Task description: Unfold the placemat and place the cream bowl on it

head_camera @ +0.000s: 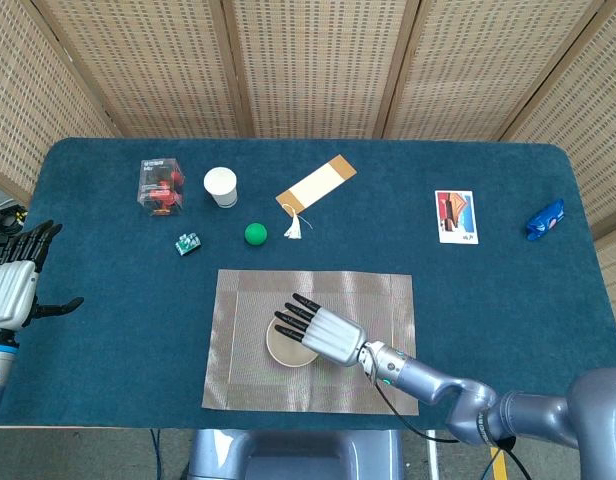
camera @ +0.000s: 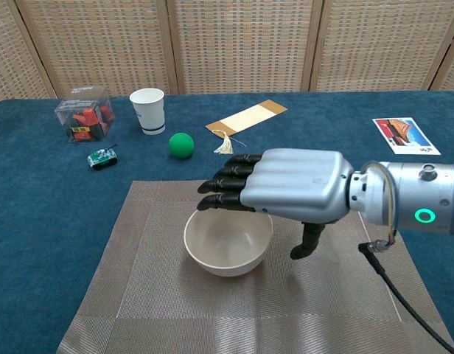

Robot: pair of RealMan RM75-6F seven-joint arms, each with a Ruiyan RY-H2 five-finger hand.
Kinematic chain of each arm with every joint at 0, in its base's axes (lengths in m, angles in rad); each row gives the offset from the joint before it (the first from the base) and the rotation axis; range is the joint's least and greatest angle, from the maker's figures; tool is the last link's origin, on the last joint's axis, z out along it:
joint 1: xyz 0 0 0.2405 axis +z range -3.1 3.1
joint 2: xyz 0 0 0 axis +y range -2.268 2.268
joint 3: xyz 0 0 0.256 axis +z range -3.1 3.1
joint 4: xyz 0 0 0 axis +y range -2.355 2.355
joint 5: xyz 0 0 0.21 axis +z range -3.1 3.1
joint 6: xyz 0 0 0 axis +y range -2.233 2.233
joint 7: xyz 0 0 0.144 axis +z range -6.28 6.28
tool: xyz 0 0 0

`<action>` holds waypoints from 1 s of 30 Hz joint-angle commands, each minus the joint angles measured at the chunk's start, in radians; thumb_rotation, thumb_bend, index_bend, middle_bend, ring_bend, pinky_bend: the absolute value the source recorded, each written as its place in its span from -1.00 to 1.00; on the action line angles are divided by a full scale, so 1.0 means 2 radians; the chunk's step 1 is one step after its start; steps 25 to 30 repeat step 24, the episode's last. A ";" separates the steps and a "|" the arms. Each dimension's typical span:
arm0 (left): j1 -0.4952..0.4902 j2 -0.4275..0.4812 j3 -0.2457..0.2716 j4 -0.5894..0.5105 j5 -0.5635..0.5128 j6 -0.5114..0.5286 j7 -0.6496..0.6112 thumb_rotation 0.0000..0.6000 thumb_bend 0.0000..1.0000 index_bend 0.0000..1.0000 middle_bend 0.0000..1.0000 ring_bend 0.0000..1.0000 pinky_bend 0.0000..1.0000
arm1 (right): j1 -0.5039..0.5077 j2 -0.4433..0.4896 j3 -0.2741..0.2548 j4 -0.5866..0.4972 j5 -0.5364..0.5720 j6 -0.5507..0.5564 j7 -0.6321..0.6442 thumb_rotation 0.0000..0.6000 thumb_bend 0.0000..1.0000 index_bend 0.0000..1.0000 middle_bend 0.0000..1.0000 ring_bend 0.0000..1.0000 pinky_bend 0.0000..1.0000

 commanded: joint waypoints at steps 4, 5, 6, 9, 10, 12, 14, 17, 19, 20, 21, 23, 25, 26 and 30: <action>0.003 0.002 0.000 -0.003 0.009 0.007 -0.001 1.00 -1.00 -1.00 -1.00 -1.00 -1.00 | -0.037 0.075 -0.011 -0.066 -0.014 0.059 -0.035 1.00 -0.91 -1.00 -1.00 -1.00 -1.00; 0.005 0.002 0.000 -0.005 0.013 0.012 -0.001 1.00 -1.00 -1.00 -1.00 -1.00 -1.00 | -0.052 0.096 -0.014 -0.079 -0.016 0.080 -0.046 1.00 -0.92 -1.00 -1.00 -1.00 -1.00; 0.006 0.003 0.001 -0.007 0.017 0.016 -0.002 1.00 -1.00 -1.00 -1.00 -1.00 -1.00 | -0.063 0.111 -0.017 -0.087 -0.017 0.096 -0.053 1.00 -0.93 -1.00 -1.00 -1.00 -1.00; 0.017 0.005 0.007 -0.014 0.038 0.041 0.002 1.00 -1.00 -1.00 -1.00 -1.00 -1.00 | -0.115 0.164 -0.031 -0.108 -0.013 0.165 -0.051 1.00 -0.97 -1.00 -1.00 -1.00 -1.00; 0.020 0.004 0.009 -0.015 0.042 0.046 0.003 1.00 -1.00 -1.00 -1.00 -1.00 -1.00 | -0.125 0.172 -0.033 -0.110 -0.012 0.178 -0.046 1.00 -0.98 -1.00 -1.00 -1.00 -1.00; 0.030 0.005 0.016 -0.019 0.055 0.062 0.006 1.00 -1.00 -1.00 -1.00 -1.00 -1.00 | -0.151 0.190 -0.036 -0.108 -0.005 0.211 -0.028 1.00 -1.00 -1.00 -1.00 -1.00 -1.00; 0.046 0.005 0.026 -0.022 0.068 0.085 0.013 1.00 -1.00 -1.00 -1.00 -1.00 -1.00 | -0.200 0.195 -0.028 -0.091 0.031 0.275 0.004 1.00 -1.00 -1.00 -1.00 -1.00 -1.00; 0.062 0.005 0.036 -0.023 0.084 0.107 0.017 1.00 -1.00 -1.00 -1.00 -1.00 -1.00 | -0.240 0.187 -0.022 -0.080 0.066 0.310 0.042 1.00 -1.00 -1.00 -1.00 -1.00 -1.00; 0.070 0.005 0.042 -0.024 0.091 0.116 0.019 1.00 -1.00 -1.00 -1.00 -1.00 -1.00 | -0.255 0.184 -0.020 -0.071 0.074 0.324 0.052 1.00 -1.00 -1.00 -1.00 -1.00 -1.00; 0.075 0.005 0.046 -0.025 0.096 0.120 0.020 1.00 -1.00 -1.00 -1.00 -1.00 -1.00 | -0.263 0.184 -0.020 -0.066 0.075 0.331 0.053 1.00 -1.00 -1.00 -1.00 -1.00 -1.00; 0.079 0.006 0.050 -0.026 0.100 0.124 0.021 1.00 -1.00 -1.00 -1.00 -1.00 -1.00 | -0.271 0.183 -0.020 -0.061 0.074 0.338 0.054 1.00 -1.00 -1.00 -1.00 -1.00 -1.00; 0.089 0.008 0.059 -0.027 0.109 0.132 0.021 1.00 -1.00 -1.00 -1.00 -1.00 -1.00 | -0.285 0.182 -0.022 -0.056 0.072 0.349 0.066 1.00 -1.00 -1.00 -1.00 -1.00 -1.00; 0.093 0.009 0.063 -0.026 0.114 0.136 0.022 1.00 -1.00 -1.00 -1.00 -1.00 -1.00 | -0.291 0.183 -0.022 -0.055 0.072 0.352 0.072 1.00 -1.00 -1.00 -1.00 -1.00 -1.00; 0.093 0.009 0.063 -0.026 0.114 0.136 0.022 1.00 -1.00 -1.00 -1.00 -1.00 -1.00 | -0.291 0.183 -0.022 -0.055 0.072 0.352 0.072 1.00 -1.00 -1.00 -1.00 -1.00 -1.00; 0.093 0.009 0.063 -0.026 0.114 0.136 0.022 1.00 -1.00 -1.00 -1.00 -1.00 -1.00 | -0.291 0.183 -0.022 -0.055 0.072 0.352 0.072 1.00 -1.00 -1.00 -1.00 -1.00 -1.00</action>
